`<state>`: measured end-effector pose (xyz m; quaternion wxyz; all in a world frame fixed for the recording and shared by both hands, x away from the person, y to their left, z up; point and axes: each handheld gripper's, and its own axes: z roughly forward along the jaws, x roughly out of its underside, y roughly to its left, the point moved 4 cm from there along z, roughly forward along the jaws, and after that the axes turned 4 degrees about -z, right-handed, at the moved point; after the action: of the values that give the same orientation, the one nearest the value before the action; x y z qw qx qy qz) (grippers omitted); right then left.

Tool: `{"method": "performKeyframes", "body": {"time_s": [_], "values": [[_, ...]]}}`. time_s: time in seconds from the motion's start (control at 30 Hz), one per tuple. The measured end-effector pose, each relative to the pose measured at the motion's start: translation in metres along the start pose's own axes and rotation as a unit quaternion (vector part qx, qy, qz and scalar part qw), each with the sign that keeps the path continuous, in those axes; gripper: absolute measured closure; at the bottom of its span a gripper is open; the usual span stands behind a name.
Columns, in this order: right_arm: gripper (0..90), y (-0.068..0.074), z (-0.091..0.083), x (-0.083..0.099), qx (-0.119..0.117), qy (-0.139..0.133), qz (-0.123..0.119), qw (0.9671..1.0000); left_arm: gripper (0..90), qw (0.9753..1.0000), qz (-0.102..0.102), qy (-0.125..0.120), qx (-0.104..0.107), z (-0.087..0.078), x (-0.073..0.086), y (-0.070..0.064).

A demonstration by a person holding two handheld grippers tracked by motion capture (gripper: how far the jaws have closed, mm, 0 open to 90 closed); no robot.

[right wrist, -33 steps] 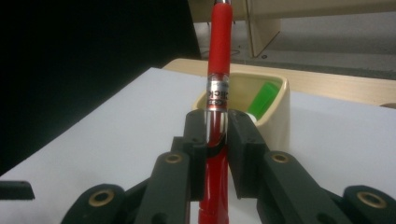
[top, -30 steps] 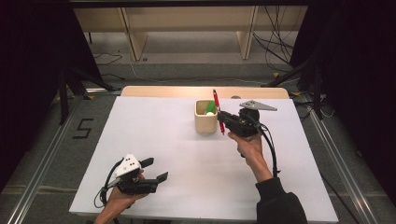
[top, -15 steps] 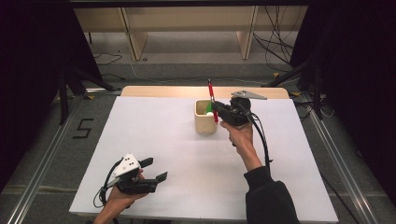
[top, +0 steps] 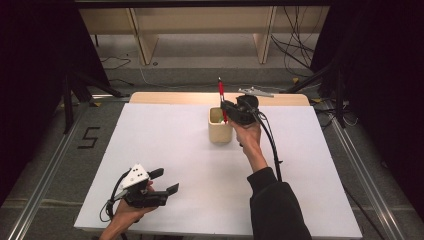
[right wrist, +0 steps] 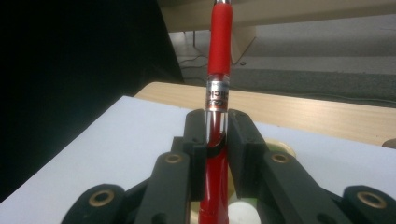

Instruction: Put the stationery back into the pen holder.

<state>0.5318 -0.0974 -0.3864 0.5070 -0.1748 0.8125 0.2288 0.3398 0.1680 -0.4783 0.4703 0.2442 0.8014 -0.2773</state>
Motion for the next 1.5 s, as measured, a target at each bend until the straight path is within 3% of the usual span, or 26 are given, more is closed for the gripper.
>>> {"method": "performKeyframes", "body": {"time_s": [0.23,0.6,1.37,1.5], "values": [[79.0,0.000,0.016,-0.003,0.021,0.000,0.000,0.9998,20.1,1.0000,0.001,0.000,0.002,0.000,0.000,-0.001],[79.0,-0.006,0.033,0.007,0.047,0.006,0.006,0.9989,20.1,1.0000,0.000,-0.001,0.003,0.000,0.000,-0.001],[79.2,-0.004,0.039,0.021,0.052,0.008,-0.005,0.9986,20.1,1.0000,0.000,-0.002,0.004,0.000,-0.001,0.000],[79.5,-0.005,0.041,0.022,0.047,0.012,0.004,0.9988,20.1,1.0000,0.000,-0.001,0.004,-0.001,0.000,0.000]]}}
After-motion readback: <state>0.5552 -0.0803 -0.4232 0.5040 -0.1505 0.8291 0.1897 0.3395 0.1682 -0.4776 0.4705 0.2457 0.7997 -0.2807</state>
